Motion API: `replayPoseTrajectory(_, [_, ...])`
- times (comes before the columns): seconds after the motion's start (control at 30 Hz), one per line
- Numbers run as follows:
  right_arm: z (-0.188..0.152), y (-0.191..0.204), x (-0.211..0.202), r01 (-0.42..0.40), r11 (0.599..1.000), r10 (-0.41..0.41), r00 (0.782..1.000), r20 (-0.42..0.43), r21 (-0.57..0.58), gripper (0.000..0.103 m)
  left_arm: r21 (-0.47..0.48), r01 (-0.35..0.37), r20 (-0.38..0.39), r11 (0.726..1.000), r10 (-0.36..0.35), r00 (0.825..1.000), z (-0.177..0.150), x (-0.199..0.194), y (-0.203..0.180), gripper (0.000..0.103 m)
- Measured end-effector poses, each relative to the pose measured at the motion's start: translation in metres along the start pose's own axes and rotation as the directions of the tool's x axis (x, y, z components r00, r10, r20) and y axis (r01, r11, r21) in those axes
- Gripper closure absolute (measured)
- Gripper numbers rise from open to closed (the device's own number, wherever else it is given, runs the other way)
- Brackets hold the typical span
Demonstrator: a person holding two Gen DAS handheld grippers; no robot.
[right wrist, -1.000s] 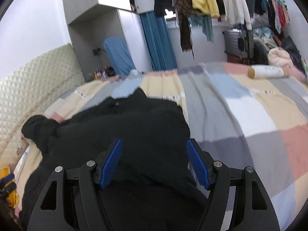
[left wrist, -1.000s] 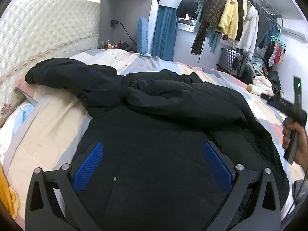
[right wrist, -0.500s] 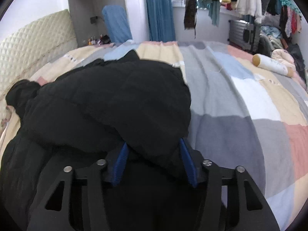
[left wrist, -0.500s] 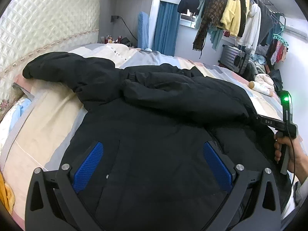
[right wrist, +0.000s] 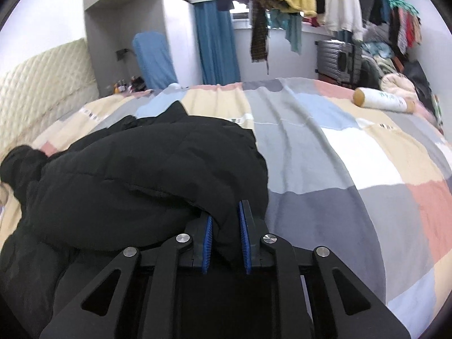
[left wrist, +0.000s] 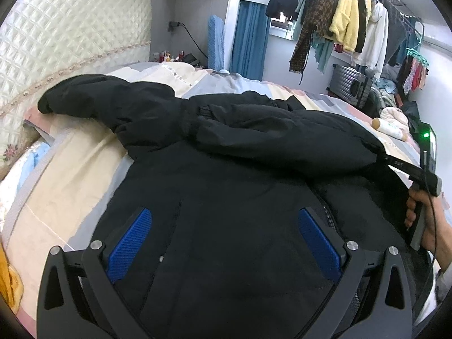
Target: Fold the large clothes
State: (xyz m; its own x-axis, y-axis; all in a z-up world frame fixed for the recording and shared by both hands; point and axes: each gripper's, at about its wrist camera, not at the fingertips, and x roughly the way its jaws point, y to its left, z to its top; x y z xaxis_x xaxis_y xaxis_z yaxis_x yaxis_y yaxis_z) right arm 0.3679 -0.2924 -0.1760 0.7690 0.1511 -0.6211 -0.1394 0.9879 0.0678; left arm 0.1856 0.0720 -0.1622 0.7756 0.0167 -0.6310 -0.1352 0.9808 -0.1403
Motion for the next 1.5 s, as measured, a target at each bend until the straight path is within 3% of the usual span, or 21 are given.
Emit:
replayPoseTrajectory(0.1, [-0.003, -0.010, 0.007, 0.016, 1.000, -0.016, 1.000, -0.013, 0.011, 0.089, -0.008, 0.011, 0.008, 1.000, -0.011, 1.000, 0.002, -0.002, 0.000, 0.000])
replayPoseTrajectory(0.27, [-0.004, -0.017, 0.010, -0.019, 0.998, 0.023, 0.998, -0.059, 0.062, 0.084, -0.009, 0.016, -0.005, 1.000, -0.016, 1.000, 0.001, 0.000, 0.000, 0.000])
replayPoseTrajectory(0.3, [-0.003, -0.015, 0.008, -0.017, 0.998, 0.021, 0.997, -0.071, 0.060, 0.081, -0.010, 0.017, -0.004, 1.000, -0.017, 1.000, 0.001, -0.002, 0.000, 0.000])
replayPoseTrajectory(0.43, [-0.005, -0.011, -0.013, -0.036, 0.996, 0.042, 0.996, -0.082, 0.075, 0.051, -0.005, 0.019, 0.018, 1.000, -0.019, 1.000, 0.004, -0.010, -0.002, 0.000])
replayPoseTrajectory(0.5, [-0.006, -0.008, -0.026, -0.039, 0.997, 0.044, 0.996, -0.071, 0.073, 0.046, -0.004, 0.020, 0.031, 1.000, -0.020, 0.999, 0.005, -0.015, -0.003, 0.000])
replayPoseTrajectory(0.7, [0.002, 0.012, -0.077, -0.063, 0.993, 0.066, 0.998, -0.023, 0.102, 0.046, -0.013, 0.049, 0.063, 0.999, -0.048, 0.997, 0.007, -0.035, -0.005, 0.000])
replayPoseTrajectory(0.9, [-0.008, 0.052, -0.133, -0.119, 0.992, 0.116, 0.991, 0.067, 0.051, 0.045, -0.002, 0.065, 0.101, 0.998, -0.064, 0.993, 0.008, -0.055, -0.009, 0.000])
replayPoseTrajectory(1.07, [-0.032, 0.083, -0.181, -0.165, 0.986, 0.161, 0.979, 0.123, 0.017, 0.044, 0.000, 0.051, 0.110, 0.999, -0.051, 0.993, 0.011, -0.076, -0.011, 0.000])
replayPoseTrajectory(1.3, [-0.059, 0.105, -0.229, -0.207, 0.977, 0.212, 0.964, 0.159, -0.046, 0.044, 0.017, 0.106, 0.134, 0.994, -0.108, 0.985, 0.006, -0.109, -0.011, 0.000])
replayPoseTrajectory(1.5, [-0.093, 0.119, -0.253, -0.221, 0.973, 0.229, 0.960, 0.163, -0.066, 0.036, 0.038, 0.108, 0.125, 0.993, -0.112, 0.986, -0.006, -0.122, -0.010, 0.000])
